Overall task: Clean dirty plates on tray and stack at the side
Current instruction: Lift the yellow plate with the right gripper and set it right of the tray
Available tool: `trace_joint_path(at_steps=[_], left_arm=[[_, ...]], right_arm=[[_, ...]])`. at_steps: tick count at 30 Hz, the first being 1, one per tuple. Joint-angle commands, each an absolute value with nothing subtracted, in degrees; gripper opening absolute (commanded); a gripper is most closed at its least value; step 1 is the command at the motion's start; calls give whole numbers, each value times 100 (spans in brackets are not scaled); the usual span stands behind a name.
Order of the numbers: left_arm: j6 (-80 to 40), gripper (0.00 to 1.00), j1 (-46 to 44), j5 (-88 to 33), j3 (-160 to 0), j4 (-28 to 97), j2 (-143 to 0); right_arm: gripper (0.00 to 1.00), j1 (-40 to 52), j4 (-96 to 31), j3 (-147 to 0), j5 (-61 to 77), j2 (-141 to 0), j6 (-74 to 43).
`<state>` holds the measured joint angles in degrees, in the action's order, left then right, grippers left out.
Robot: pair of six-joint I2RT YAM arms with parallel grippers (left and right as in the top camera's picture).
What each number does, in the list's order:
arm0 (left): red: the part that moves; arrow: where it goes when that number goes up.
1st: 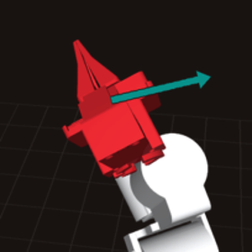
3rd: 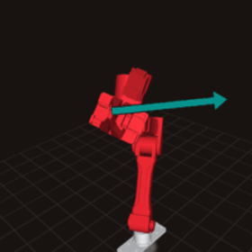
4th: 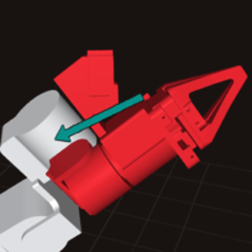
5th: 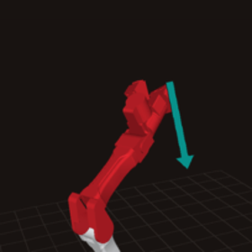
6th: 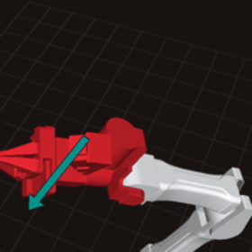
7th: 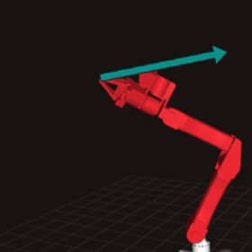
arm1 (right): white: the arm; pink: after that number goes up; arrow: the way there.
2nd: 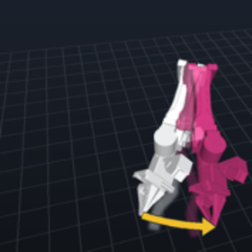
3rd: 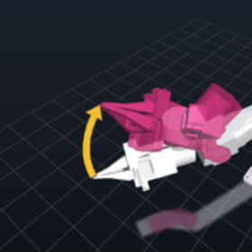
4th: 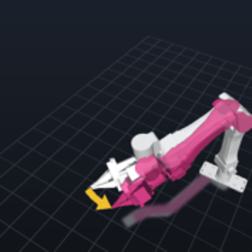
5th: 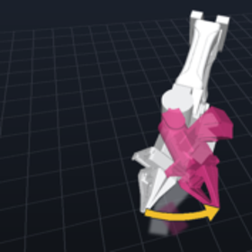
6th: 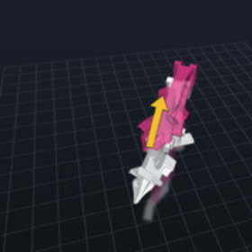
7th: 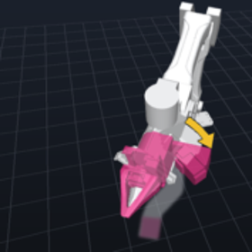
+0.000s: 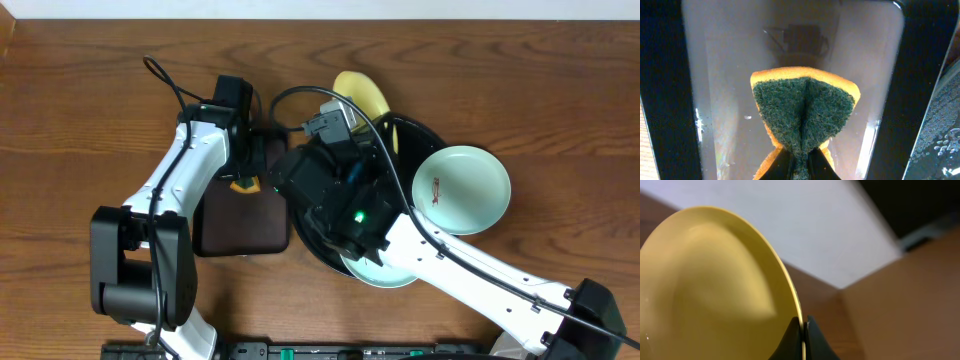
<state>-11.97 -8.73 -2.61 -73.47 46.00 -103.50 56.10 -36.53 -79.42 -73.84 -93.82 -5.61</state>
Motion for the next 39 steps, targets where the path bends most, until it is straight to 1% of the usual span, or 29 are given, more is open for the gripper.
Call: trace_joint_path(at_steps=[1,3,7,11,14,15,16,17,20,22,28,32,36,39], left_arm=[[-1164,9,-854,-191,-7317,4595,-10372],[-1164,9,-854,-191,-7317,4600,-10372],[-1162,9,-854,-191,-7319,4617,-10372],[-1162,9,-854,-191,-7317,4615,-10372],[-1162,9,-854,-191,-7317,4615,-10372],[-1162,8,-854,-191,-7319,4615,-10372],[-1162,9,-854,-191,-7317,4615,-10372],[-1162,9,-854,-191,-7317,4615,-10372],[-1162,9,-854,-191,-7319,4615,-10372],[-1162,9,-854,-191,-7317,4615,-10372],[-1164,9,-854,-191,-7317,4615,-10372],[-1162,9,-854,-191,-7317,4615,-10372],[-1164,9,-854,-191,-7317,4617,-10372],[-1162,9,-854,-191,-7317,4619,-10372]], right_arm=[[1,5129,-3684,-7907,-5704,-9303,-869],[1,4737,-3682,-7896,-4904,-9303,-1168],[1,3953,-3695,-7896,-3035,-9301,-1236],[1,2864,-3667,-7922,-779,-9295,-1326],[1,1850,-3662,-7942,701,-9290,-1328],[1,1044,-3671,-7942,1369,-9290,-1332],[1,694,-3686,-7942,1544,-9290,-1332],[1,202,-3708,-7942,1697,-9290,-1380],[1,-880,-3835,-7942,1717,-9290,-1476],[1,-1789,-4018,-7940,1498,-9295,-1476],[1,-3249,-4228,-7889,786,-9303,-1542],[1,-3892,-4128,-7555,587,-9306,-1662],[1,-3929,-3769,-6925,506,-9306,-1780],[1,-3900,-3151,-6283,480,-9308,-1955]])
